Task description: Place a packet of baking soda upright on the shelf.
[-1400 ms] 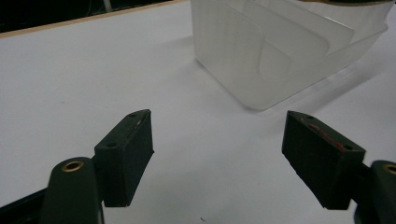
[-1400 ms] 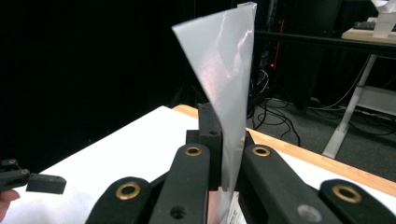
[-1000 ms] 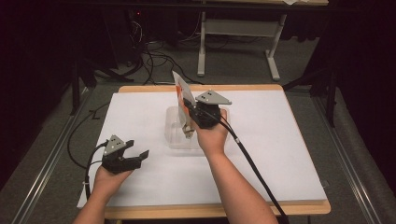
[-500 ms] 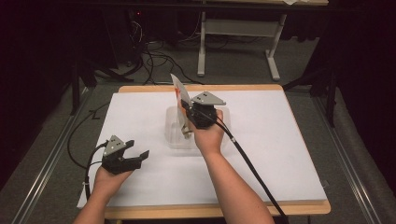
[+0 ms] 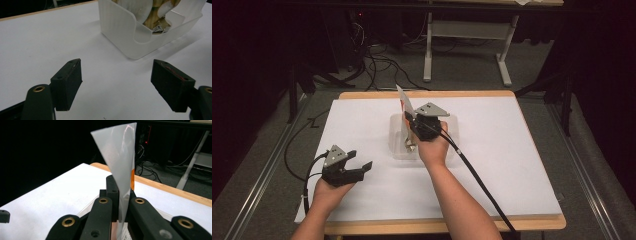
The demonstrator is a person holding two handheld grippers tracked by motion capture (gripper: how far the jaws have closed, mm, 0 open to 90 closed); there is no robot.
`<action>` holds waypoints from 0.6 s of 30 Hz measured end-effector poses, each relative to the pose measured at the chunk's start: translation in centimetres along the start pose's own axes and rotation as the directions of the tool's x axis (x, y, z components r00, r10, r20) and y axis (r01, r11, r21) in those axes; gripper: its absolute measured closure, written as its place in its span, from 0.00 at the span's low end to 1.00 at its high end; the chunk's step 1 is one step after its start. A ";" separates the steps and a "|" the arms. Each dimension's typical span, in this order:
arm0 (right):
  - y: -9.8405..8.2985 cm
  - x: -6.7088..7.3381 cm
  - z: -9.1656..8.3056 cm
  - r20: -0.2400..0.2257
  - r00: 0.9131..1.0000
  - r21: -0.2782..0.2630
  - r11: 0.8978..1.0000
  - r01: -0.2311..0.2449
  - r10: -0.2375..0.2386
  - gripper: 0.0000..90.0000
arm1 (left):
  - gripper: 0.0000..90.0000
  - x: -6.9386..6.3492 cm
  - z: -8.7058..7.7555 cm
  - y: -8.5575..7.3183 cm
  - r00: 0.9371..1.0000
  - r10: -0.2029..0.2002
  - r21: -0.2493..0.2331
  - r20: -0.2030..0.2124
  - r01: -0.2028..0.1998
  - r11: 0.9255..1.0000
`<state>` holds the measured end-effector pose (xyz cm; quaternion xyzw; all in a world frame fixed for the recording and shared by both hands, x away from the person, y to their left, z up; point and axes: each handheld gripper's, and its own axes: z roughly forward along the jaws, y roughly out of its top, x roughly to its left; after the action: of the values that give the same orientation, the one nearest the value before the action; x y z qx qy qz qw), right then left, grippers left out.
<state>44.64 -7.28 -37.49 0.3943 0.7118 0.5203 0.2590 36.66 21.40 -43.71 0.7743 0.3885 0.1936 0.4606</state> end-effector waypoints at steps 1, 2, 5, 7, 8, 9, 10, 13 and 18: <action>-0.1 0.1 0.0 0.000 1.000 0.003 1.000 0.004 -0.004 1.00 | 0.28 0.0 0.0 0.0 1.000 0.000 0.002 0.000 0.000 1.000; -0.1 0.2 0.1 0.001 1.000 0.003 1.000 0.006 -0.006 1.00 | 0.28 0.0 0.0 0.0 1.000 -0.001 0.001 -0.001 0.001 1.000; -0.2 0.2 0.1 0.004 1.000 0.003 1.000 0.005 -0.005 1.00 | 0.28 0.0 0.0 0.0 1.000 0.000 0.000 -0.001 0.000 1.000; -0.3 0.2 0.1 0.002 1.000 0.001 1.000 0.006 -0.006 1.00 | 0.28 0.0 0.0 0.0 1.000 -0.001 -0.001 -0.001 0.001 1.000; -0.4 0.2 0.1 0.000 1.000 -0.003 1.000 0.002 -0.002 1.00 | 0.28 0.0 0.0 0.0 1.000 0.000 0.000 -0.001 0.000 1.000; -0.4 0.2 0.1 0.000 1.000 -0.003 1.000 0.002 -0.002 1.00 | 0.28 0.0 0.0 0.0 1.000 0.000 0.000 -0.001 0.000 1.000; -0.6 0.2 0.1 -0.003 1.000 -0.001 1.000 0.003 -0.003 1.00 | 0.28 0.0 0.0 0.0 1.000 0.000 0.001 -0.001 0.000 1.000; -0.6 0.2 0.0 -0.005 1.000 0.003 1.000 0.000 0.000 1.00 | 0.28 0.0 0.0 0.0 1.000 0.001 0.001 -0.001 -0.001 1.000; -0.8 0.3 -0.1 -0.007 1.000 -0.001 1.000 -0.007 0.007 1.00 | 0.28 -0.1 0.0 0.0 1.000 0.006 0.004 -0.001 -0.006 1.000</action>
<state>44.17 -7.24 -38.14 0.3950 0.7109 0.5230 0.2550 36.63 21.29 -43.71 0.7760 0.3869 0.1946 0.4584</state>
